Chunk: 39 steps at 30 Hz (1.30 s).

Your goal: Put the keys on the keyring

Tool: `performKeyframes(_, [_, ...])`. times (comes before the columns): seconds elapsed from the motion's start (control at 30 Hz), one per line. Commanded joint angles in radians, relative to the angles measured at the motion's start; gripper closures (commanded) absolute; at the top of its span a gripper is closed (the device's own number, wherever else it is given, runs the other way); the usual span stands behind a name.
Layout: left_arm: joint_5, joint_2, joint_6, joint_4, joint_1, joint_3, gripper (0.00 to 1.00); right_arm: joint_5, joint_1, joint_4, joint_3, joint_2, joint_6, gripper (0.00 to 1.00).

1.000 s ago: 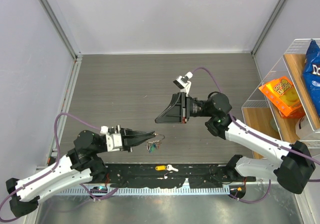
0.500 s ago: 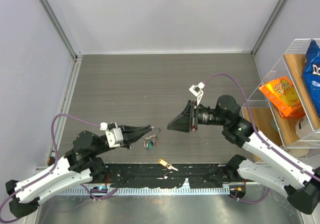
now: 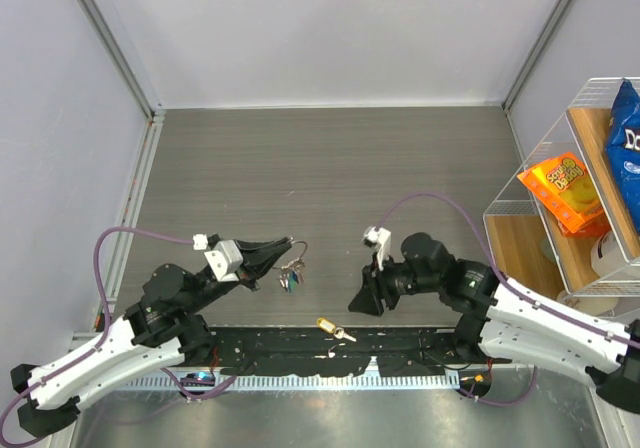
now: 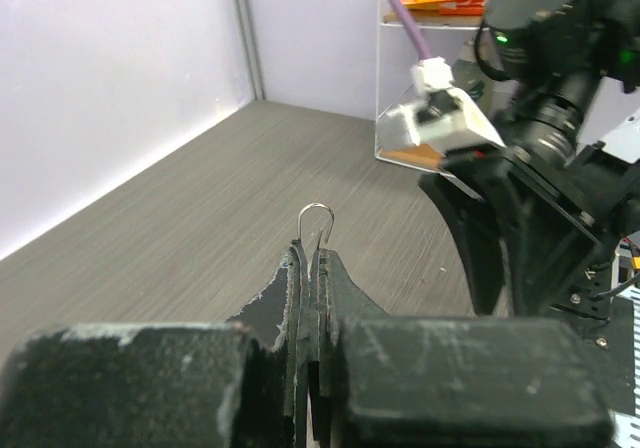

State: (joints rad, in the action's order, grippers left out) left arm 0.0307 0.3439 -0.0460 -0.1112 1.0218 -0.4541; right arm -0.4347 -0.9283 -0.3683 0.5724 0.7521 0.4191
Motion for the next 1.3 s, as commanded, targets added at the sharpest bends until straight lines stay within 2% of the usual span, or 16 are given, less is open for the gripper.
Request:
performKeyframes(0.0, [-0.092,-0.008,0.041,0.005,0.003,-0.047,1.0,0.181,-0.167,0.017,0.021,0.078,-0.077,0.5])
performKeyframes(0.2, [-0.103,-0.036,0.089,0.027,0.003,-0.038,1.0,0.358,-0.302,0.104,-0.017,0.236,-0.034,0.45])
performKeyframes(0.33, [-0.114,-0.054,0.09,0.041,0.004,-0.032,1.0,0.497,-0.346,0.178,-0.023,0.288,0.001,0.5])
performKeyframes(0.47, [-0.118,-0.063,0.089,0.053,0.003,-0.034,1.0,0.693,-0.403,0.22,-0.006,0.351,0.013,0.5])
performKeyframes(0.53, [-0.123,-0.062,0.089,0.056,0.003,-0.035,1.0,0.735,-0.418,0.233,0.01,0.398,0.007,0.5])
performKeyframes(0.7, [-0.132,-0.065,0.087,0.071,0.003,-0.041,1.0,0.743,-0.441,0.267,0.056,0.503,-0.012,0.5])
performKeyframes(1.03, [-0.141,-0.062,0.083,0.088,0.001,-0.043,1.0,0.668,-0.452,0.33,0.06,0.564,-0.042,0.47])
performKeyframes(1.27, [-0.149,-0.063,0.08,0.096,0.003,-0.047,1.0,0.686,-0.458,0.351,0.07,0.616,-0.042,0.46])
